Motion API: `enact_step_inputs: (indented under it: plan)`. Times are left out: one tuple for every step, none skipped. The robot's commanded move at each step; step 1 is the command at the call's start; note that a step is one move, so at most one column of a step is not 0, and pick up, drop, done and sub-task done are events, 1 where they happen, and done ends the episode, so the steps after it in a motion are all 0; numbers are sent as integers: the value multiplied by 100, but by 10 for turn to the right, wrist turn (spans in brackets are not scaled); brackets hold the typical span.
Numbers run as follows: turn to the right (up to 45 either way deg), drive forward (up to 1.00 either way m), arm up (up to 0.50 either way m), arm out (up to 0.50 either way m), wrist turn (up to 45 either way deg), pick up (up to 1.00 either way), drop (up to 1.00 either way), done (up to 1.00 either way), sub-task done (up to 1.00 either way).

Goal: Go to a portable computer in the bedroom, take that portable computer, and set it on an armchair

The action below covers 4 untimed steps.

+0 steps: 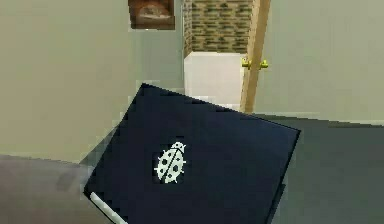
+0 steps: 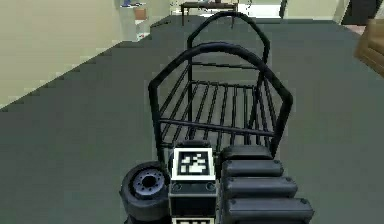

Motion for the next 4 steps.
enact_step_inputs:
  plan:
    - [-240,0,0,0,0,0,0,0,0]
    - [450,0,0,0,0,0,0,0,0]
    - [450,0,0,0,0,0,0,0,0]
    - [450,0,0,0,0,0,0,0,0]
